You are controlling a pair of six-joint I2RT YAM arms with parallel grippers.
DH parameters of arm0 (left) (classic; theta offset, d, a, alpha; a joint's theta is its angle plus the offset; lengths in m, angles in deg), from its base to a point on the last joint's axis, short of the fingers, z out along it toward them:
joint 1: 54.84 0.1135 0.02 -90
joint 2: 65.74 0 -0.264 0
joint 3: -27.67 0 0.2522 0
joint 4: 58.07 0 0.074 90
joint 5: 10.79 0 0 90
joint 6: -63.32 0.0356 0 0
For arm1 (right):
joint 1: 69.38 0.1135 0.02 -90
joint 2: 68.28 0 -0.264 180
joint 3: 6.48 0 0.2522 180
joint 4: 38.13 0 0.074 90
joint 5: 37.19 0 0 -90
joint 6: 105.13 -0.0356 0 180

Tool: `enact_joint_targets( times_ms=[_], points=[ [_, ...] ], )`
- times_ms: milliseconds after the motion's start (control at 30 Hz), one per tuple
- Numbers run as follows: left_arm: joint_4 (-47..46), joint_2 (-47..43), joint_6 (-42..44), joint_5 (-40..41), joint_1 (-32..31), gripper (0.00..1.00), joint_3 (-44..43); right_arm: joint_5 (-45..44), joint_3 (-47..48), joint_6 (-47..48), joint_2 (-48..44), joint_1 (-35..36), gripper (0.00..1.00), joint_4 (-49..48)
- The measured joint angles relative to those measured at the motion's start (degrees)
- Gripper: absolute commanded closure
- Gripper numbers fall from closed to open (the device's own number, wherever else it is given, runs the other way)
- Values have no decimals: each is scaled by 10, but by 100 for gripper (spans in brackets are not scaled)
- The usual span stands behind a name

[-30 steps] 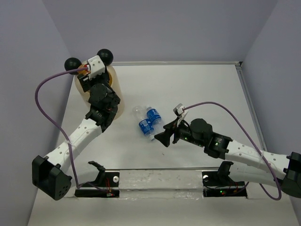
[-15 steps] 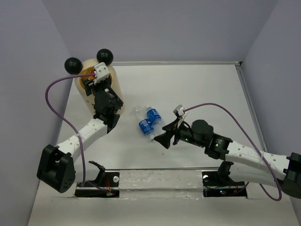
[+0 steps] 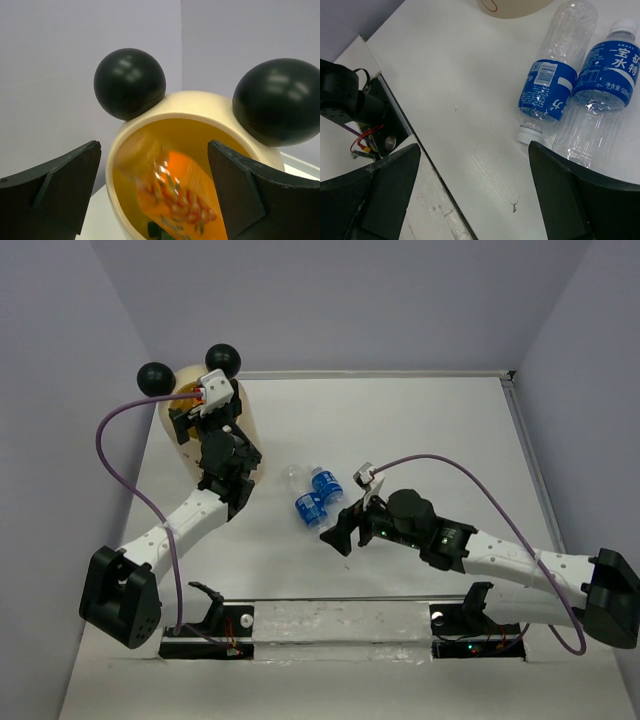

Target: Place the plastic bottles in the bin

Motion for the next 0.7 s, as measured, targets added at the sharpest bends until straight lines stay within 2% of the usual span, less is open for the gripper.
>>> enact_joint_targets(
  times_ms=[233, 367, 533, 700],
  points=[
    [47, -13, -29, -8, 0, 1, -26, -47, 56, 0, 71, 0, 5, 43],
    [109, -30, -74, -21, 0, 1, -57, -74, 78, 0, 109, 0, 7, 64],
    [260, -70, -176, -63, 0, 1, -128, -111, 109, 0, 158, 0, 11, 89],
    [442, -144, -326, -150, 0, 1, -181, -154, 160, 0, 222, 0, 12, 121]
  ],
)
